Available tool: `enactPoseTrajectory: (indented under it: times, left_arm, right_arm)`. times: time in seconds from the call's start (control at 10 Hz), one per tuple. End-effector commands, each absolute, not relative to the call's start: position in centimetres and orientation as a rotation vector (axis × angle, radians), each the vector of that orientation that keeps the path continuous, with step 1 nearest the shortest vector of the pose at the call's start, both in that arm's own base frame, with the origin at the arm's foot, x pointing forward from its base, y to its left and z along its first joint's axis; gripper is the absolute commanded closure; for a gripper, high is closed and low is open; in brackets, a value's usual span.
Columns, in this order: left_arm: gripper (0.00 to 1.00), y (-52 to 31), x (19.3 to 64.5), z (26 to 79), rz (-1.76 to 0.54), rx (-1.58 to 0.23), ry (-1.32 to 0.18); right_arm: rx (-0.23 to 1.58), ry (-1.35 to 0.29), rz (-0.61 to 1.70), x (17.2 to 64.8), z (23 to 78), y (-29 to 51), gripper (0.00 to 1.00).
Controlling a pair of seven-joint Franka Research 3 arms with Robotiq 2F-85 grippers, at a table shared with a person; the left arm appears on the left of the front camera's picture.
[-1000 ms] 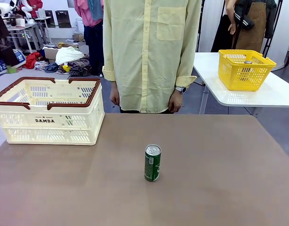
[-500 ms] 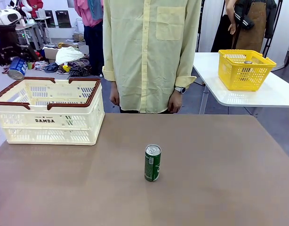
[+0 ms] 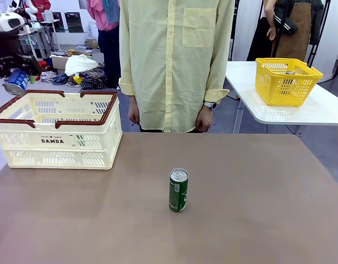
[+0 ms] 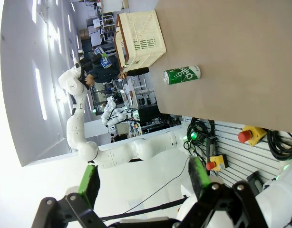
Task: Place the drinks into the Shopping basket.
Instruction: Pick up one drink and place it into the Shopping basket.
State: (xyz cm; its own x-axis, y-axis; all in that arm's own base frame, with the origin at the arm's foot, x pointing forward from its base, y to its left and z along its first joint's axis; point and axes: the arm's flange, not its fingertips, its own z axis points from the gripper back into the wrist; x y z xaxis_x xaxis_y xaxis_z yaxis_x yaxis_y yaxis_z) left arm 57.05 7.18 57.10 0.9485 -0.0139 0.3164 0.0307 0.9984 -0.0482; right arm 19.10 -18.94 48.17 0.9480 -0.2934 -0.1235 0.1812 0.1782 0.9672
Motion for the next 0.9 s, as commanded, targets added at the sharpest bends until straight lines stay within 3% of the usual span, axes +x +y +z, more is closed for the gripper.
enactPoseTrajectory:
  times: [0.0,0.8]
  left_arm:
    - [1.0,5.8,57.9,53.7,-0.002,-0.017,-0.297]
    - [1.0,4.6,61.0,44.6,0.019,-0.005,-0.089]
  right_arm:
    - [1.363,-0.106,-0.332,19.1,48.5,-18.9,0.0]
    - [1.363,-0.106,-0.332,19.1,48.5,-18.9,0.0]
